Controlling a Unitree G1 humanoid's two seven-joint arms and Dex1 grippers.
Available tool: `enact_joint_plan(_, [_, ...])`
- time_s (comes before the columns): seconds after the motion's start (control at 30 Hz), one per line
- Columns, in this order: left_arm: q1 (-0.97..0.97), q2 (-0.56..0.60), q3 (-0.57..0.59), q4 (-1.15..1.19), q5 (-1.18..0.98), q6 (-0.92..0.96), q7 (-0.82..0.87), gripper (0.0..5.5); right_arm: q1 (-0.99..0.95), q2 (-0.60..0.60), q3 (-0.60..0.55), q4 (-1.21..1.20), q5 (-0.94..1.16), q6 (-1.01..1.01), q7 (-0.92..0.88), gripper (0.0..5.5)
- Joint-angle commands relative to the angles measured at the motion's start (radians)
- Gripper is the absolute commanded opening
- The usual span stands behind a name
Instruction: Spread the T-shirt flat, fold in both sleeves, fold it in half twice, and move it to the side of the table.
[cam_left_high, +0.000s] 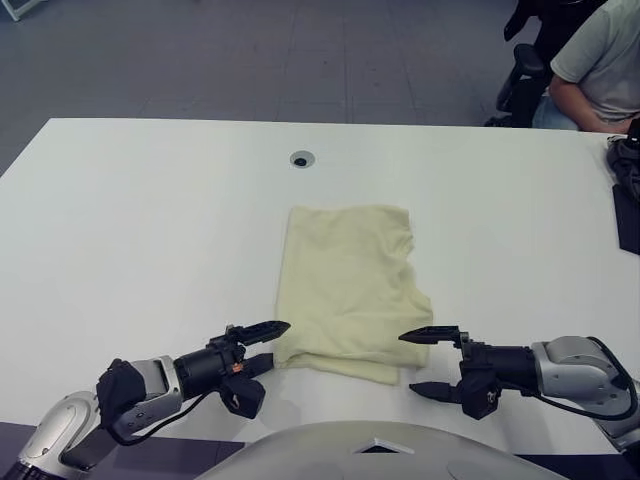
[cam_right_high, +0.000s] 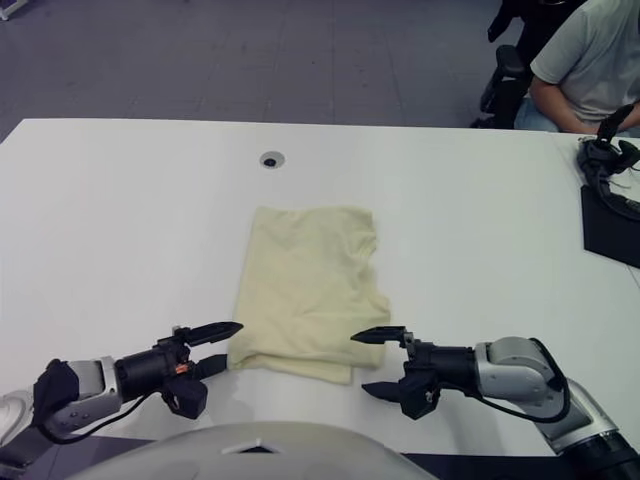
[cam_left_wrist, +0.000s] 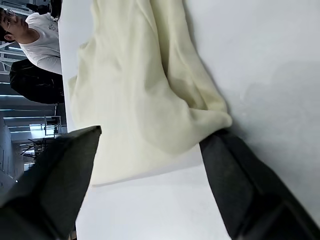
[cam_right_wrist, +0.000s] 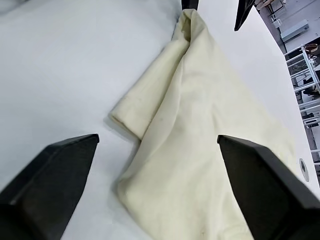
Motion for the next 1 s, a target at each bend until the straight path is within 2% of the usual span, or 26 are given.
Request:
enact_joint_plan(0.03, [0.030,0.018,-0.045,0.053,0.067,0.019,-0.048,2.71,-0.013,0.011,0.023,0.022,-0.015,0.021,-0.009,3.68])
enact_joint_plan(0.17, [0.035,0.030,-0.043,0.048,0.056,0.024,-0.053,2.01,-0.017,0.014,0.046,0.053,-0.037,0.038,-0.013,3.06])
enact_joint_plan(0.47, [0.041,0.025,-0.059,0.008,0.005,0.045,-0.092,0.08,-0.094,0.060,0.109,0.138,-0.097,0.026,-0.048,1.25])
enact_joint_plan(0.7, [0.036,0.023,-0.056,-0.006,-0.041,0.067,-0.120,0.00,-0.090,0.059,0.160,0.146,-0.097,0.020,-0.048,0.05])
enact_joint_plan(0.9, [0.050,0.024,-0.053,-0.013,-0.126,0.111,-0.162,0.00,-0.104,0.047,0.158,0.155,-0.052,0.038,-0.040,0.01])
enact_joint_plan(1.0, [0.102,0.038,-0.052,-0.052,-0.300,0.199,-0.238,0.00,-0.101,0.039,0.144,0.123,0.158,0.168,0.025,0.01])
